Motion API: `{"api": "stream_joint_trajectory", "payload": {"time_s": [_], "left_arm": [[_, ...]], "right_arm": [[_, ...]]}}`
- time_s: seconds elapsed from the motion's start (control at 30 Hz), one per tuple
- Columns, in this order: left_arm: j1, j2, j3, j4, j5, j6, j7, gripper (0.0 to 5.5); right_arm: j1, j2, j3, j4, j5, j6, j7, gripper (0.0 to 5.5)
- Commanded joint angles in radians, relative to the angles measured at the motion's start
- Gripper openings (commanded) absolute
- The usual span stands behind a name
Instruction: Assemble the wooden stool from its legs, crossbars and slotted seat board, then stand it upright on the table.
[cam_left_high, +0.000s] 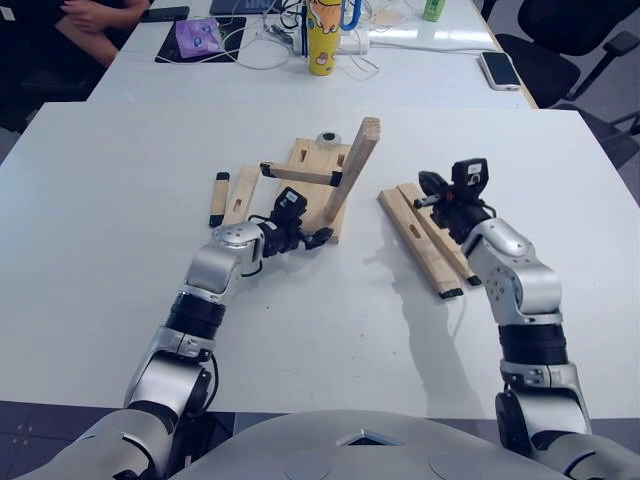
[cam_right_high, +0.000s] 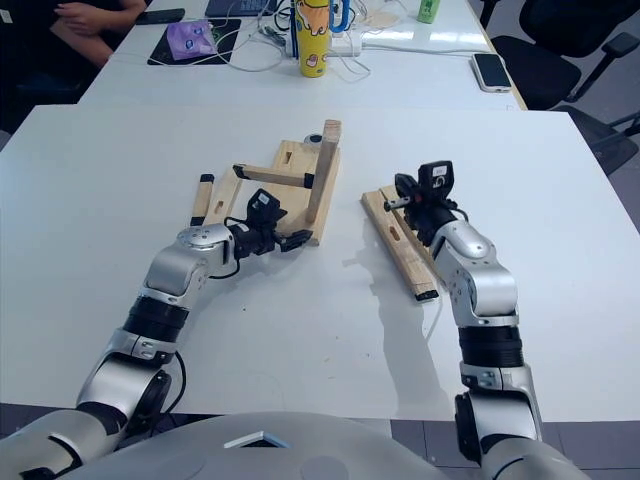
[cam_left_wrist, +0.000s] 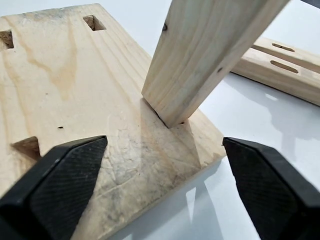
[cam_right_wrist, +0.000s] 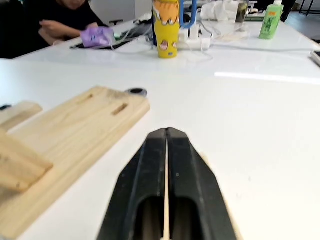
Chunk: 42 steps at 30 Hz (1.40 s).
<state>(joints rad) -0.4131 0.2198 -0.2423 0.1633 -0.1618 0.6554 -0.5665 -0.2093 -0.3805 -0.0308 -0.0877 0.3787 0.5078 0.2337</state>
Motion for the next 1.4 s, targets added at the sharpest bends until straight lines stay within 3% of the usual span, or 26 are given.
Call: {"api": "stream_joint_trajectory", "payload": {"time_s": [0.03,0.23,0.37,0.43,0.73,1.0,1.4], "left_arm": [[0.104,0.000,-0.018,-0.094,-0.015,0.140,0.024,4.27],[0.265,0.078,0.050,-0.503,-0.025,0.217,0.089,4.27],[0.360,0.160,0.096,-0.590,0.016,0.205,0.128,4.27],[0.367,0.173,0.123,-0.567,0.036,0.165,0.153,4.27],[0.230,0.198,0.042,-0.169,0.174,-0.107,0.157,4.27],[0.160,0.176,0.020,-0.026,0.168,-0.183,0.090,4.27],[0.156,0.142,-0.024,-0.101,0.109,-0.121,-0.038,4.27]], "right_arm": [[0.134,-0.027,0.002,-0.137,0.003,0.069,0.035,0.20],[0.260,-0.078,-0.015,-0.287,0.021,0.152,0.105,1.08],[0.299,-0.101,-0.040,-0.315,0.015,0.159,0.126,1.71],[0.306,-0.111,-0.042,-0.307,0.004,0.156,0.133,2.01],[0.255,-0.132,-0.014,-0.252,-0.044,0.133,0.172,3.36],[0.191,-0.139,0.030,-0.212,-0.082,0.177,0.197,4.49],[0.175,-0.136,0.043,-0.212,-0.078,0.285,0.210,4.54]]}}
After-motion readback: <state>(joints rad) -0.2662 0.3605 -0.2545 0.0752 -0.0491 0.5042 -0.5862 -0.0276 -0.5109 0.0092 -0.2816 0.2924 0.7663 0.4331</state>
